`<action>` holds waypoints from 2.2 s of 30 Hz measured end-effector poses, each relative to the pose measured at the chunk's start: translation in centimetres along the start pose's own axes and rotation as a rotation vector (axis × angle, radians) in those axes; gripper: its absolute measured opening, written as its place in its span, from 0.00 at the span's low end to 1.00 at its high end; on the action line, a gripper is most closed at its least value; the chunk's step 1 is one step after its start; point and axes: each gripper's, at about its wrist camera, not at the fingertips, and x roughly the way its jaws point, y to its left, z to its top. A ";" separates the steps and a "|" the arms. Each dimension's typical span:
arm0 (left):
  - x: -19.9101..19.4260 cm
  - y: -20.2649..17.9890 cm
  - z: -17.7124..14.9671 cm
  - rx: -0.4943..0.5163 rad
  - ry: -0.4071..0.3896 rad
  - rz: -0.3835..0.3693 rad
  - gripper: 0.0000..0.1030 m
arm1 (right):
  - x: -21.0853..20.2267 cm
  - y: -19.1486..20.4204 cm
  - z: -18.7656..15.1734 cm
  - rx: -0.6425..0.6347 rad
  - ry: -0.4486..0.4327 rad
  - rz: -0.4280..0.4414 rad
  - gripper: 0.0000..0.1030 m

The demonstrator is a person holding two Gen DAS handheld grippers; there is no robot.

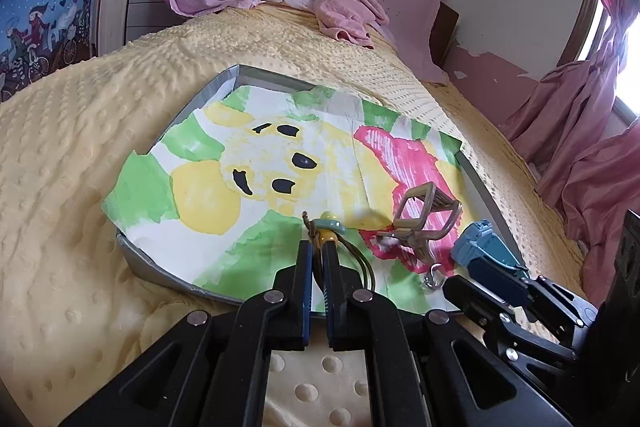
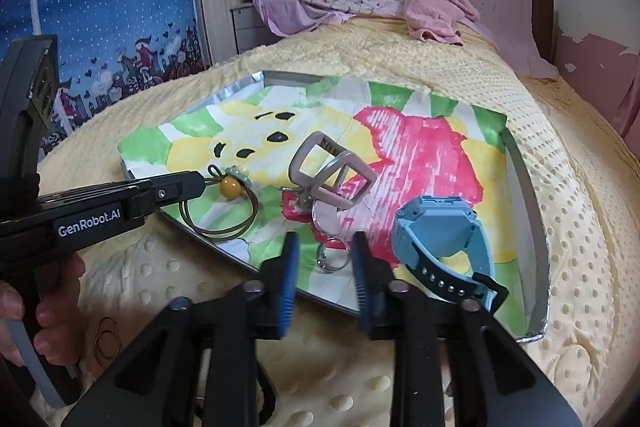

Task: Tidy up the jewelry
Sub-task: 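Carry the hair tie and ring over the tray while both grippers open to release them, then withdraw both open grippers from the tray toward the remaining jewelry, then grasp the white hair clip with the left gripper while the right gripper grasps the red beaded bracelet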

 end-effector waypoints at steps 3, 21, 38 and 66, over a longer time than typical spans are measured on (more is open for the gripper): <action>-0.6 -0.2 0.0 0.000 -0.012 -0.004 0.06 | -1.6 -0.3 -0.4 0.022 -0.054 0.001 0.32; -14.5 -2.6 -4.6 0.076 -0.351 0.024 0.97 | -17.1 -1.0 -4.9 0.133 -0.379 -0.020 0.77; -21.6 -2.1 -13.0 0.180 -0.397 0.113 1.00 | -24.2 1.4 -13.4 0.201 -0.440 -0.045 0.93; -18.2 -1.1 -17.5 0.281 -0.209 0.145 0.99 | -19.2 1.7 -16.7 0.171 -0.213 -0.042 0.92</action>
